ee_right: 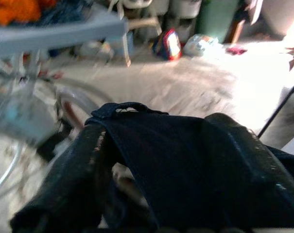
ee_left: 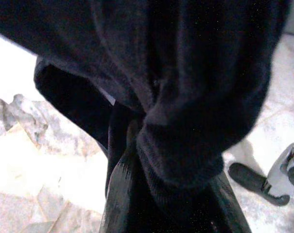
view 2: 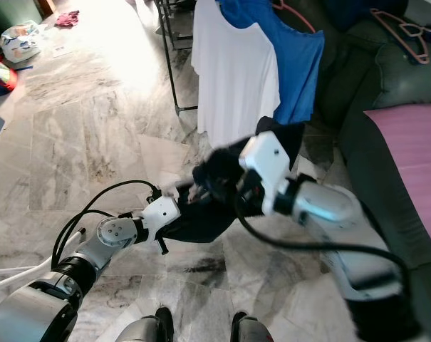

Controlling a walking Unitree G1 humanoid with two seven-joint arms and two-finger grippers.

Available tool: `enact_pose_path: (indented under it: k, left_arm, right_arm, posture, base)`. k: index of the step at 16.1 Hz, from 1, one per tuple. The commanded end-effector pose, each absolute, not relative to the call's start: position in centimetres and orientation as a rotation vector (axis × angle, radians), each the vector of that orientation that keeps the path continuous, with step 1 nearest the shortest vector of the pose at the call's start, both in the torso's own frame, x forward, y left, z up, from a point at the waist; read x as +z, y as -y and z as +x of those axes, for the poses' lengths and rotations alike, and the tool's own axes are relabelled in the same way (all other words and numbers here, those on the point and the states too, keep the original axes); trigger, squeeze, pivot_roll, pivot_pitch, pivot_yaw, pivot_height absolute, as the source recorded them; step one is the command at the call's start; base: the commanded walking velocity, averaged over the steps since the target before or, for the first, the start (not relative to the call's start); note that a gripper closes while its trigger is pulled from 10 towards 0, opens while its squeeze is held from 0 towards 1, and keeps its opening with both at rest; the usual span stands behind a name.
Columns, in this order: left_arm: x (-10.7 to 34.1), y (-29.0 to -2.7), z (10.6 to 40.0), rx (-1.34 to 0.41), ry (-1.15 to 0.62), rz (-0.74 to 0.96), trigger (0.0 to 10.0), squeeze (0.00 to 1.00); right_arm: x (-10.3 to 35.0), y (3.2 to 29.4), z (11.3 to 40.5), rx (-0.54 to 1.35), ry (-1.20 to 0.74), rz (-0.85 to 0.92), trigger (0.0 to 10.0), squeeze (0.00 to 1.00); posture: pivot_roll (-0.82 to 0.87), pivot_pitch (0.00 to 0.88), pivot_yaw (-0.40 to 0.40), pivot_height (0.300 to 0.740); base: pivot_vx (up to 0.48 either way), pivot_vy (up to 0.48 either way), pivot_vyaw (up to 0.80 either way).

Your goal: Hang hanger

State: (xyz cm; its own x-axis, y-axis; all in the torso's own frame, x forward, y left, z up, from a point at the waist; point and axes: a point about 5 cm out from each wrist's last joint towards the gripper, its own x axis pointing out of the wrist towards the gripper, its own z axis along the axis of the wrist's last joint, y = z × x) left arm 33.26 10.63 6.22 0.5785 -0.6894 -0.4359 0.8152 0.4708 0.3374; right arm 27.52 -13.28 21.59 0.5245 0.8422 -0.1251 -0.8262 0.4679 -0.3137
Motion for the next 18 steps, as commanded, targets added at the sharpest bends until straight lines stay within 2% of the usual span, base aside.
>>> enact_pose_path:
  k: [1,4,5,10,16,17,18]
  left_arm:
    - [6.7,-10.1,33.5,-0.957,-0.232,0.562,0.0,0.00]
    - [6.9,-10.5,33.8,-0.927,-0.233,0.584,0.0,0.00]
    - [6.9,-10.5,33.8,-0.925,-0.233,0.586,0.0,0.00]
    - [7.0,-11.2,33.9,-0.929,-0.236,0.611,0.0,0.00]
    - [7.4,-11.7,34.0,-0.939,-0.229,0.631,0.0,0.00]
    - [7.2,-11.8,33.8,-0.955,-0.231,0.635,0.0,0.00]
    - [7.1,-11.9,33.7,-0.963,-0.231,0.637,0.0,0.00]
  right_arm:
    - [19.1,12.1,26.3,1.142,-0.064,-0.447,10.0,1.00]
    - [15.3,14.8,28.1,0.938,-0.185,-0.722,10.0,1.00]
    - [15.1,15.2,28.4,0.907,-0.185,-0.733,10.0,1.00]
    - [17.2,18.7,32.1,0.507,-0.060,-0.613,10.0,1.00]
    - [18.4,20.3,32.0,0.535,-0.048,-0.595,10.0,1.00]
    - [18.5,21.6,32.3,0.483,-0.047,-0.708,10.0,1.00]
    - [18.8,22.4,32.6,0.424,-0.037,-0.744,10.0,1.00]
  posture:
    - [-0.10,0.221,0.051,0.740]
    - [-0.10,0.221,0.047,0.740]
    - [-0.10,0.220,0.047,0.740]
    - [-0.10,0.207,0.050,0.740]
    - [-0.10,0.209,0.050,0.740]
    - [-0.10,0.211,0.048,0.740]
    - [-0.10,0.212,0.047,0.740]
  base:
    - [0.000,0.000,0.00]
    - [0.000,0.000,0.00]
    - [0.000,0.000,0.00]
    - [0.000,0.000,0.00]
    - [0.000,0.000,0.00]
    - [0.000,0.000,0.00]
    - [0.000,0.000,0.00]
